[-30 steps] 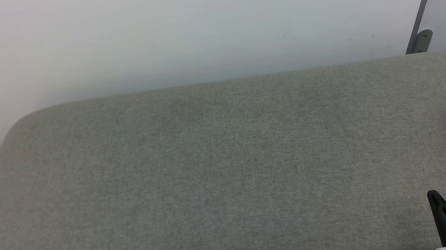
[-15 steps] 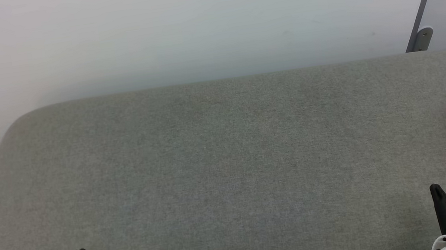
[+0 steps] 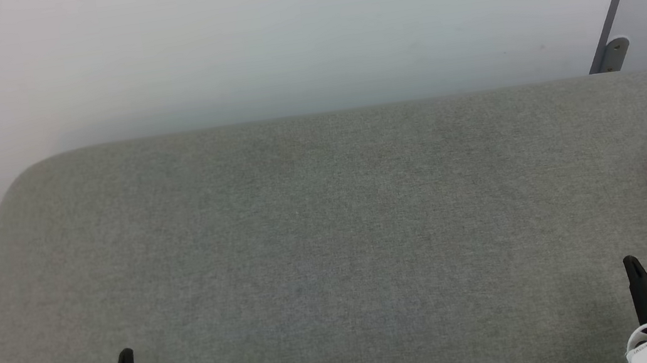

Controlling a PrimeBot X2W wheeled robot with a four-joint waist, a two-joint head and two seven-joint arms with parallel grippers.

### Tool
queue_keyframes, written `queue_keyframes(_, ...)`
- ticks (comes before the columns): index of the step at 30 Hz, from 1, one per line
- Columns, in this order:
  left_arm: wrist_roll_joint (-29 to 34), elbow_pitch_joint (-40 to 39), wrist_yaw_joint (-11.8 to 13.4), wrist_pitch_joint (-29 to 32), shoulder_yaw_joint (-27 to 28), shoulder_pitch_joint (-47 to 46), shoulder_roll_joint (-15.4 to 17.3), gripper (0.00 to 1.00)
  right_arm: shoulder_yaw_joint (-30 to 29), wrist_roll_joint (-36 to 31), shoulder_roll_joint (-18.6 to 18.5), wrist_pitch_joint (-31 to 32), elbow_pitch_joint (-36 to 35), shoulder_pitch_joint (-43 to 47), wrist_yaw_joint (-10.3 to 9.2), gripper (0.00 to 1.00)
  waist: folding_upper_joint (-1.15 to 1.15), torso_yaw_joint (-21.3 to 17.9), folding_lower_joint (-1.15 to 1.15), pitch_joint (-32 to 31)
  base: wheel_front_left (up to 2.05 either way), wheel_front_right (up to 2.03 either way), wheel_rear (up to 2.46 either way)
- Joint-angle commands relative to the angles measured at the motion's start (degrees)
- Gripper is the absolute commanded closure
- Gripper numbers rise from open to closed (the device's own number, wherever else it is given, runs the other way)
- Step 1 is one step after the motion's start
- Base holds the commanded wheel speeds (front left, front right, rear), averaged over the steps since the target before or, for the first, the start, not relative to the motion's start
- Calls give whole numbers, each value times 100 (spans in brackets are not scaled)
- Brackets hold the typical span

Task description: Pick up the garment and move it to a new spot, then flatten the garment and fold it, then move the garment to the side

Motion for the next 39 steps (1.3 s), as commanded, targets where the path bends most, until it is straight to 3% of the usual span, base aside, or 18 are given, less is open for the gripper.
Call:
queue_keyframes(1, -186, -50, -10, 46, 47, -140, 13, 100, -36, 234, 1, 54, -68, -135, -3, 100, 0, 0, 0, 4, 0, 0, 0)
queue_keyframes(39, -2122, 38, -20, 682, 150, -558, -441, 100, -199, 2797, 209, 680, -30, -397, -6, 100, 0, 1, 0, 86, 0, 0, 0)
